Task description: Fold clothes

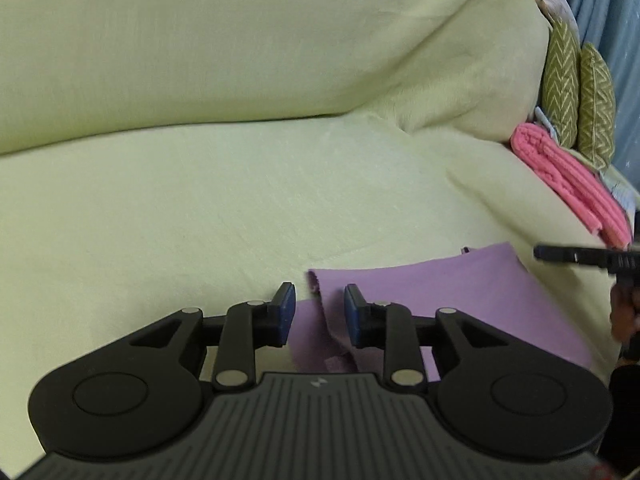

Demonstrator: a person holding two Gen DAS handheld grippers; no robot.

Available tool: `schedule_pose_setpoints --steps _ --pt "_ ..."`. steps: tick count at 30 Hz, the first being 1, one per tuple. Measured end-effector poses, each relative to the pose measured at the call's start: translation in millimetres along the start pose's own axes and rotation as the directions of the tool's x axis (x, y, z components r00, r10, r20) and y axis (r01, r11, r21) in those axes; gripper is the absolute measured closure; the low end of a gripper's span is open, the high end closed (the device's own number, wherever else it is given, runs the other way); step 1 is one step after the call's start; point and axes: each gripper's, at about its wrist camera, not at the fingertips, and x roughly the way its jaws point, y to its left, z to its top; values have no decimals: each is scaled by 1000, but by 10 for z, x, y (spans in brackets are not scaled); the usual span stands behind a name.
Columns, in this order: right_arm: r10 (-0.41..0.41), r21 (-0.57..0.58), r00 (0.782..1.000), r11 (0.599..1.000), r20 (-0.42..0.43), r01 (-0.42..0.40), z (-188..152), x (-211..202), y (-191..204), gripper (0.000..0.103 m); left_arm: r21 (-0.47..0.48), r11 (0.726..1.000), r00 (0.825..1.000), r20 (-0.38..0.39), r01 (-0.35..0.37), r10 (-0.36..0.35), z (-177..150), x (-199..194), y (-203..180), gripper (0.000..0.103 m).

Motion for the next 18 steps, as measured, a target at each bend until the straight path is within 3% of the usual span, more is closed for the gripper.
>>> schedule_pose_setpoints --steps 5,7,13,16,18 --pt "-31 22 999 999 -20 32 -52 104 -55 83 -45 997 998 -4 56 -57 33 151 73 76" --pt "-40 33 999 999 -30 41 -74 141 -87 83 -40 997 998 -9 64 -64 35 191 53 100" --pt "-37 17 999 999 -20 37 -76 125 -49 83 88 992 987 141 -93 80 -20 -249 -297 100" --pt "-67 7 997 998 -32 67 -78 193 -36 83 79 987 989 61 -138 134 -129 -101 -223 99" --pt "-73 11 997 997 2 73 -54 155 19 83 40 992 991 54 -121 119 -185 -24 -145 97"
